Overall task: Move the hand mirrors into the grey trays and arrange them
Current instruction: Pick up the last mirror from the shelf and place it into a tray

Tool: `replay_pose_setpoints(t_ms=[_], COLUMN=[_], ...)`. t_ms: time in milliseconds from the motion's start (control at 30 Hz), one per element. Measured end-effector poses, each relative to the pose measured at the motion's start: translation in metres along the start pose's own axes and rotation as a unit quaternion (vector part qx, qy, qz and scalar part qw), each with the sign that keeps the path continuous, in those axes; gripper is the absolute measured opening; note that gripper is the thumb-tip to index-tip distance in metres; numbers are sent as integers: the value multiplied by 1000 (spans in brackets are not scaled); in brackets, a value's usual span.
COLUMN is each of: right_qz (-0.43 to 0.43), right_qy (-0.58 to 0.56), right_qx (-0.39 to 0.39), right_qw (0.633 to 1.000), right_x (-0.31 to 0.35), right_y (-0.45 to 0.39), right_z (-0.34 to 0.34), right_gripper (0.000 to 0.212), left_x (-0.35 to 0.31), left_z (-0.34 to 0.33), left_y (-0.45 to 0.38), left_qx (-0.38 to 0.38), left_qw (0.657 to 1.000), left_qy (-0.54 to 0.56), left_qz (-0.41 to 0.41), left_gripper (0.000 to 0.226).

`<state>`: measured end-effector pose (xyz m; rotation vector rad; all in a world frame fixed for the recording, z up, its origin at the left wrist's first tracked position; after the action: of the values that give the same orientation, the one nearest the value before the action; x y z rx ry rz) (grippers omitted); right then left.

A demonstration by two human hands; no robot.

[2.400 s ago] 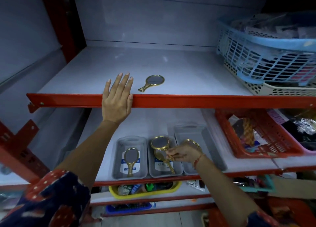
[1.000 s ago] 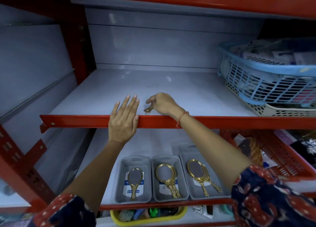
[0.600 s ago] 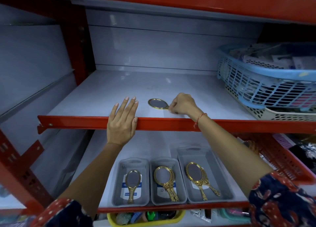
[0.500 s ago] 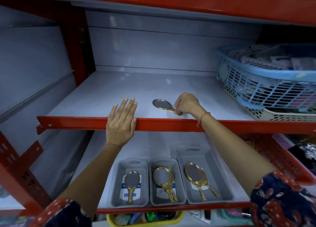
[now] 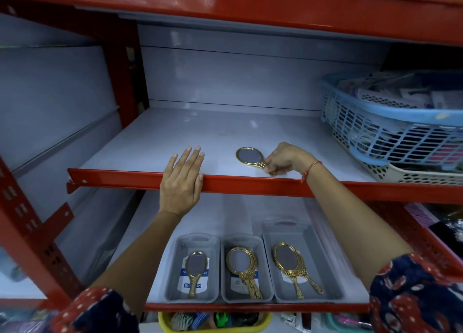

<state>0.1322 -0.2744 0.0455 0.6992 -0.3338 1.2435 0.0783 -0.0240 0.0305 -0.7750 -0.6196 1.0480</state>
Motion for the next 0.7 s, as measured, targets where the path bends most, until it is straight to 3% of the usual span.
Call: replay_pose_setpoints(t_ms=[200, 300, 400, 700], right_qz=[-5, 21, 59, 79], right_qy=[-176, -305, -387, -453], right_qx=[38, 109, 133, 218], right_qw=[984, 946, 911, 861], right_x=[-4, 5, 10, 11], right_y=[12, 32, 56, 125], right_z=[-5, -20, -31, -133], right_gripper=[36, 26, 23, 34], left_x=[0, -1, -1, 20], left_z=[3, 6, 6, 5], left_y=[1, 2, 12, 90], left_qx=[13, 28, 66, 166], left_qw=[999, 998, 995, 974], left_qy=[28, 51, 73, 138], left_qz=[6, 13, -1, -65], left_gripper=[45, 44, 45, 56])
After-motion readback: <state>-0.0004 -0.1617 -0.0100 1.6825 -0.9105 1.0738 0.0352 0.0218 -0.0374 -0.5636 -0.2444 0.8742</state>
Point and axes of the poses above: each hand's wrist, its own y-axis away from the middle knuckle, its own z-axis out of the back of the hand, x = y × z, the point moved 9 cm from there along -y, towards the middle knuckle, and after that the axes turned 3 degrees about x, right-handed, at the moved point
